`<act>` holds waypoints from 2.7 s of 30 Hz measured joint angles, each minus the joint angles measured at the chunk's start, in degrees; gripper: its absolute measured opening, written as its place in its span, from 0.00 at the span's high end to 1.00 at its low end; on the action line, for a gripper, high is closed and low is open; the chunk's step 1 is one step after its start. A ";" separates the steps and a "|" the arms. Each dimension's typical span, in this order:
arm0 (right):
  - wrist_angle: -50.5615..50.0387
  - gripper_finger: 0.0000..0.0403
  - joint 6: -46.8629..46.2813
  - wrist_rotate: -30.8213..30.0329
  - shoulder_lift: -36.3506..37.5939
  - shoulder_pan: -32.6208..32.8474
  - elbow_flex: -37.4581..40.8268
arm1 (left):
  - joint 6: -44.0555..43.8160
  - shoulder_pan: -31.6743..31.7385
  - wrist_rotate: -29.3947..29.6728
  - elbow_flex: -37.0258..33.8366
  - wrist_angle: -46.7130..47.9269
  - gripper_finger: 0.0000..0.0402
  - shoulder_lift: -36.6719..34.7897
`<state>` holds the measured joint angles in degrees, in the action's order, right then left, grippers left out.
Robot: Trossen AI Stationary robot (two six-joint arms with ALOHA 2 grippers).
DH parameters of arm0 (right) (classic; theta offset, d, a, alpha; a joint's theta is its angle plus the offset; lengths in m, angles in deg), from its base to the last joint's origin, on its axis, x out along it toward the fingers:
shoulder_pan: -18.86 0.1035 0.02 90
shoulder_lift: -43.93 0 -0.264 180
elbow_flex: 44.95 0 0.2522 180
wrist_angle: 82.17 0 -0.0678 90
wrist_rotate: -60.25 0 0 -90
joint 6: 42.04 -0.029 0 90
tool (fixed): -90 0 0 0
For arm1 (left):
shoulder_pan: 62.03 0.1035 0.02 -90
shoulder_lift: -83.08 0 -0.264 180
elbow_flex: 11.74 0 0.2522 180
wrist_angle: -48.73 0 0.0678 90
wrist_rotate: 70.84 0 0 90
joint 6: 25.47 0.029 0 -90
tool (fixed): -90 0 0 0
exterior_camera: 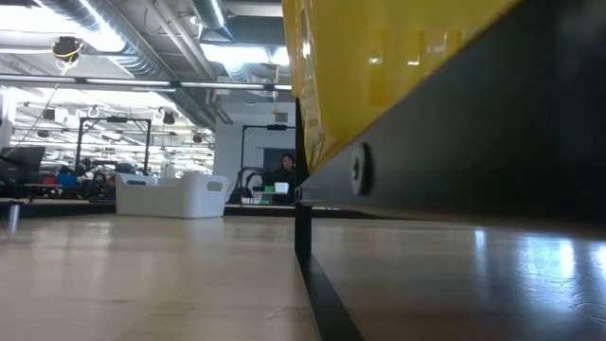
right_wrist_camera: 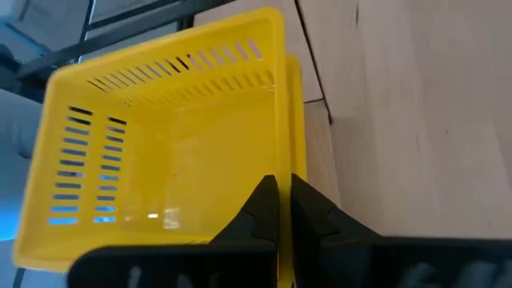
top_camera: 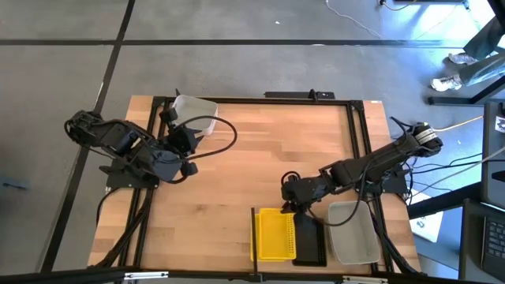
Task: Stack baskets on shelf by color
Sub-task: Stack the yellow bin on top of the yellow bin on the shelf, then stack the gray bin on top of the gray bin on the shelf
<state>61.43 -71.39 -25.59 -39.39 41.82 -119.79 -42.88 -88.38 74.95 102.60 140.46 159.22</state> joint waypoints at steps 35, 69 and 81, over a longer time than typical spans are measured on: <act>7.96 0.85 2.61 -4.05 -3.72 -0.83 0.00 | 1.53 0.00 0.02 0.00 0.07 0.86 0.02; -8.92 0.84 9.05 -4.84 0.87 -0.65 -8.14 | -5.94 1.51 -3.17 0.00 1.02 0.86 0.02; -26.99 0.84 16.81 -18.50 2.63 -0.63 -21.14 | -30.76 23.26 -18.51 0.00 7.95 0.86 0.55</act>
<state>34.44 -54.58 -44.09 -36.76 41.19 -140.93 -73.64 -65.11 56.44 102.60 148.42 159.77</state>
